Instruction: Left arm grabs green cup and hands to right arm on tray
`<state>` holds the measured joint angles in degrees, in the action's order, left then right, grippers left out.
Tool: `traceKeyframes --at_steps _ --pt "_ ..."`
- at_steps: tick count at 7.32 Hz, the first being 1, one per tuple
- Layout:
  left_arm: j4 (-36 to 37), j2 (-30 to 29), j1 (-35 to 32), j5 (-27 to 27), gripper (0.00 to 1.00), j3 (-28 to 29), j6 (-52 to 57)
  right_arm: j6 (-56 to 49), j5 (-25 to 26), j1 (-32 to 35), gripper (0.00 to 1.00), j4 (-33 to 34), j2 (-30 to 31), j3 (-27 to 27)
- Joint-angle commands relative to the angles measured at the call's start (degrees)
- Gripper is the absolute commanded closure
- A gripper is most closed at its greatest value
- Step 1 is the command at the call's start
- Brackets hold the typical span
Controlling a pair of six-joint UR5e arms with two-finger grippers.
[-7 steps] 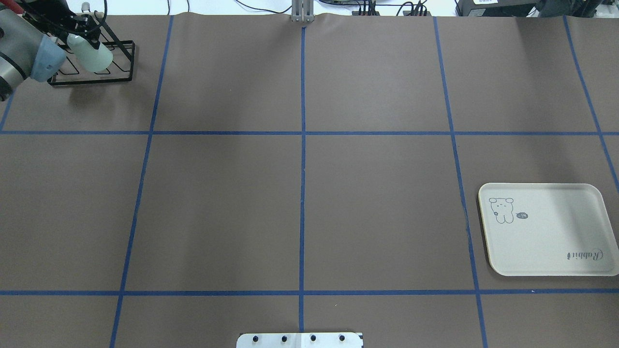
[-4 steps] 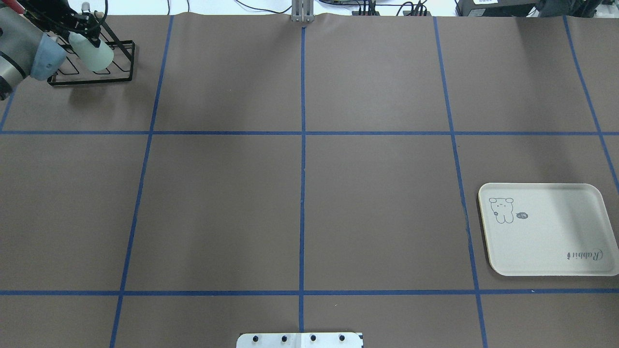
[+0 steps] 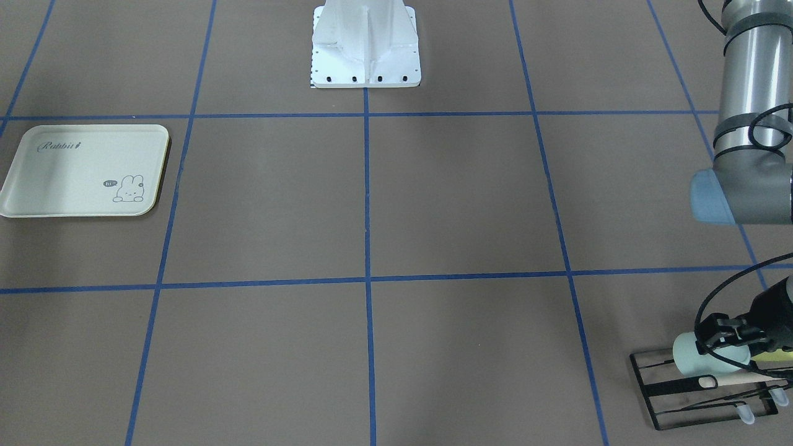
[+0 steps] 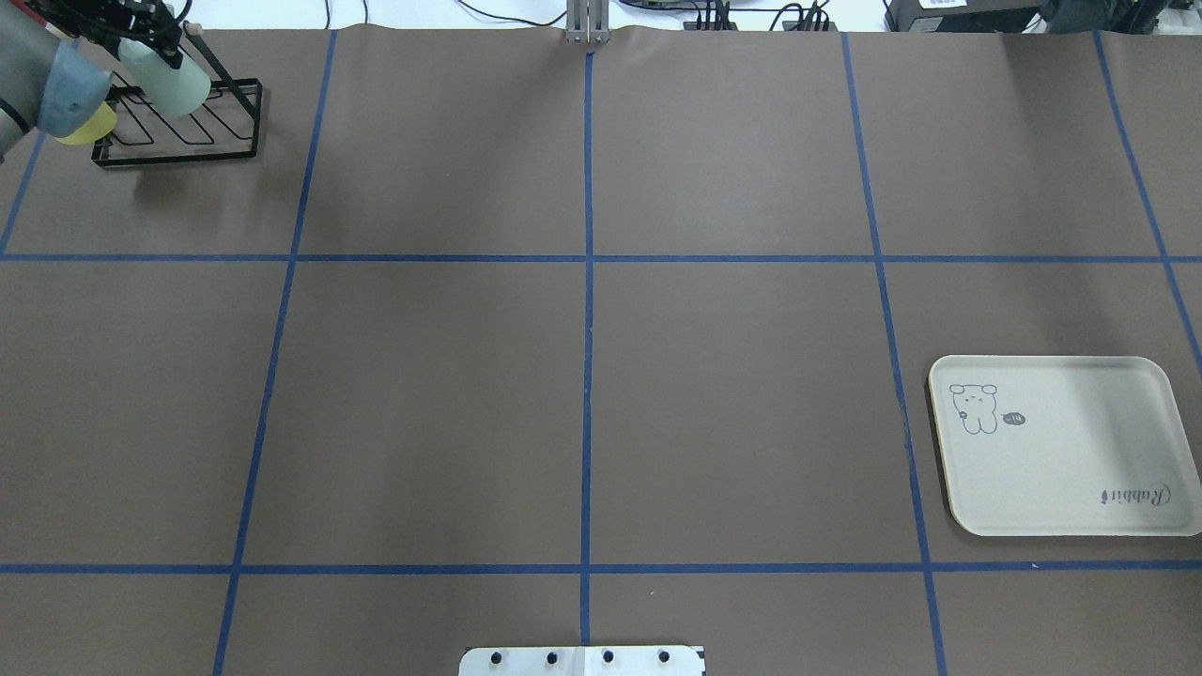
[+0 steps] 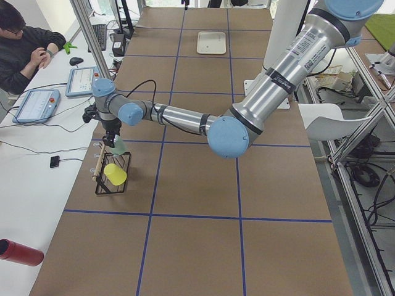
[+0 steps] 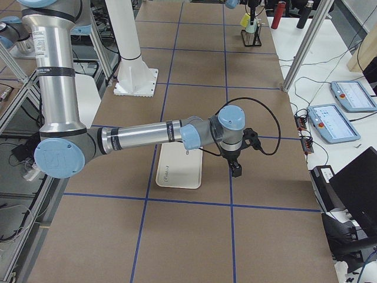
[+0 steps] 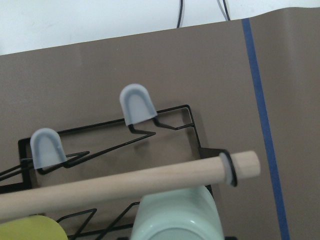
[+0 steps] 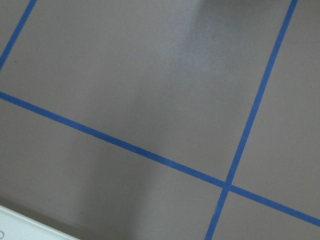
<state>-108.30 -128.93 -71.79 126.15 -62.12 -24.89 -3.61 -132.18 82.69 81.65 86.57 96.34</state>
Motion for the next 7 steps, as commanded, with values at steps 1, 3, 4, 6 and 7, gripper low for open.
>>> traceKeyframes --at_steps 1,3,4,6,7 --pt "0.2 0.43 -1.15 0.24 1.0 -2.11 0.28 -0.08 0.07 0.01 0.0 0.0 0.0 0.08" --pt "0.2 0.87 -2.29 2.68 1.0 -3.26 0.63 -0.08 -0.01 0.01 0.0 0.0 0.0 0.08" --pt "0.2 1.05 -3.95 5.22 1.0 -3.88 0.63 -0.08 -0.01 0.01 0.0 0.0 0.0 0.16" --pt "0.2 3.05 -5.11 8.48 1.0 -7.37 0.63 -0.08 -0.01 0.01 0.0 0.0 0.0 0.25" --pt "0.2 5.77 -5.11 11.72 1.0 -10.88 0.63 0.0 -0.01 0.01 0.0 0.0 0.0 0.34"
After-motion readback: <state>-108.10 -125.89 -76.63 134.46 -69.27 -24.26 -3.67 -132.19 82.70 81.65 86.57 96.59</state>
